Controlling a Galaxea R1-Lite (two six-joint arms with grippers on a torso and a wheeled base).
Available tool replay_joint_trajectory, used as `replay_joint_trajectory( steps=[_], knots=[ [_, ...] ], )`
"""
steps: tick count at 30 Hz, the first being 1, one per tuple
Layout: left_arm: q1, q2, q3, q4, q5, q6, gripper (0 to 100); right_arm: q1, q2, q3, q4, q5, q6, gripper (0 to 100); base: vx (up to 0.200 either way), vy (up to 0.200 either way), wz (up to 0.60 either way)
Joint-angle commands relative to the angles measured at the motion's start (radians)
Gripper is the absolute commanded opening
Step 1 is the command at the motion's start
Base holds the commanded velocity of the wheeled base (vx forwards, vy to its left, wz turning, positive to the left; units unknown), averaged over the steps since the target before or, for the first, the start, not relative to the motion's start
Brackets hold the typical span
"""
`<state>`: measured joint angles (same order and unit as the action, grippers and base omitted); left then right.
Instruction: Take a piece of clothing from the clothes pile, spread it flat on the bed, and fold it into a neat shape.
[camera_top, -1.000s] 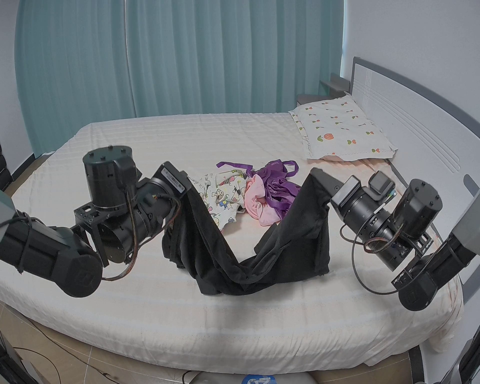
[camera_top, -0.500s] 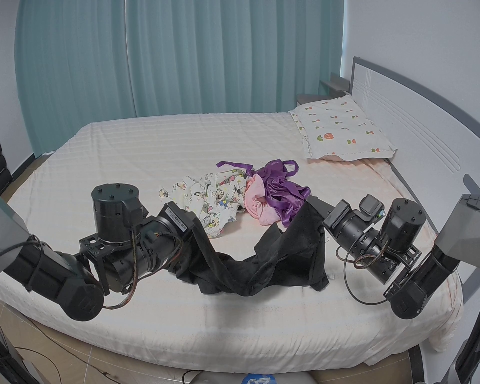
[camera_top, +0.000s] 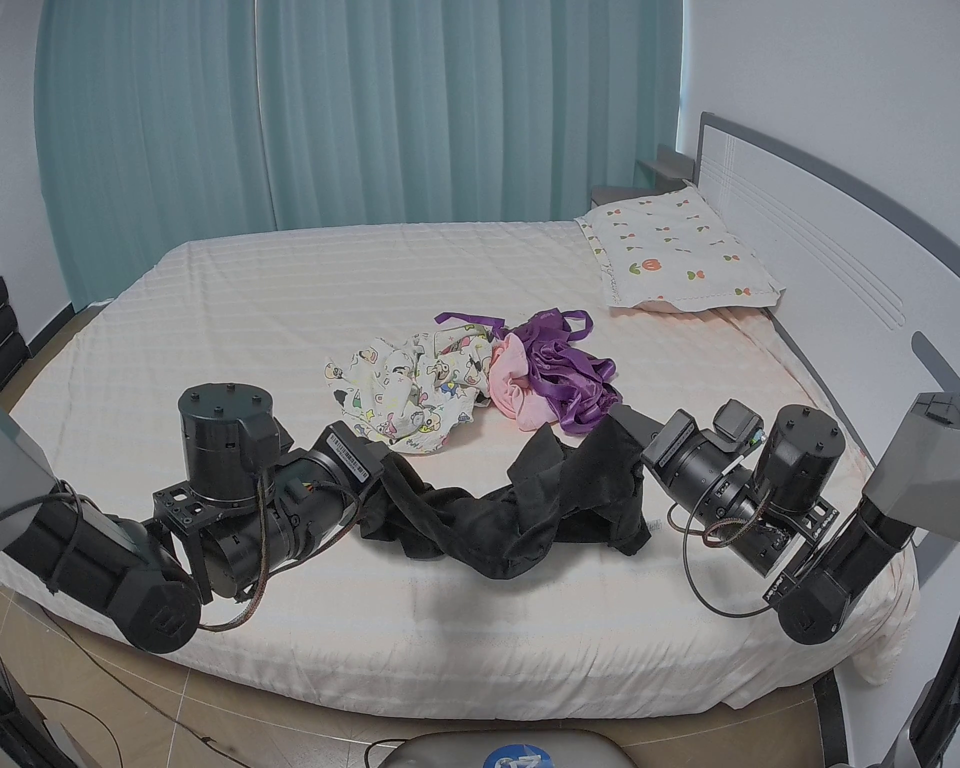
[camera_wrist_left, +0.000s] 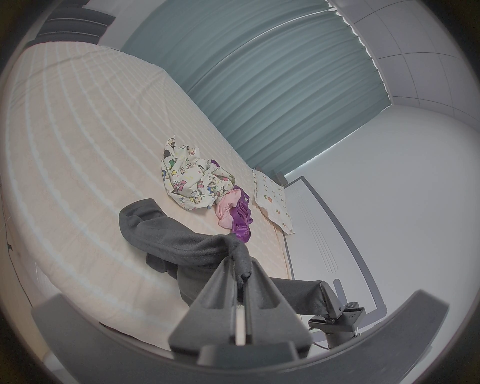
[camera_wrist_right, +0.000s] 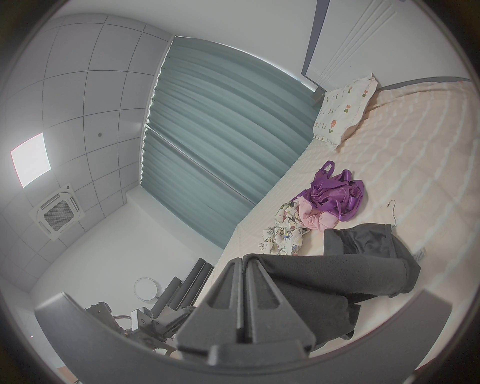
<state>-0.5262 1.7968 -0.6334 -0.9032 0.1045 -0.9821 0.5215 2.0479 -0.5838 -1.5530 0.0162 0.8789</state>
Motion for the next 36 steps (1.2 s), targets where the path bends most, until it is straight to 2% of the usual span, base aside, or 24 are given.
replay_joint_trajectory(
  steps=[1, 7, 36],
  knots=[
    [0.009, 0.001, 0.006, 0.000, -0.005, -0.001, 0, 0.006, -0.003, 0.001, -0.016, -0.001, -0.001, 0, 0.000, 0.200, 0.00],
    [0.051, -0.017, -0.005, 0.001, -0.006, -0.003, 0, 0.008, -0.009, -0.002, -0.016, -0.022, -0.005, 0, 0.000, 0.200, 0.00],
    [0.071, -0.071, 0.001, 0.013, -0.008, 0.003, 0, 0.022, -0.018, -0.008, -0.016, -0.044, -0.012, 0, 0.000, 0.200, 0.00]
  ],
)
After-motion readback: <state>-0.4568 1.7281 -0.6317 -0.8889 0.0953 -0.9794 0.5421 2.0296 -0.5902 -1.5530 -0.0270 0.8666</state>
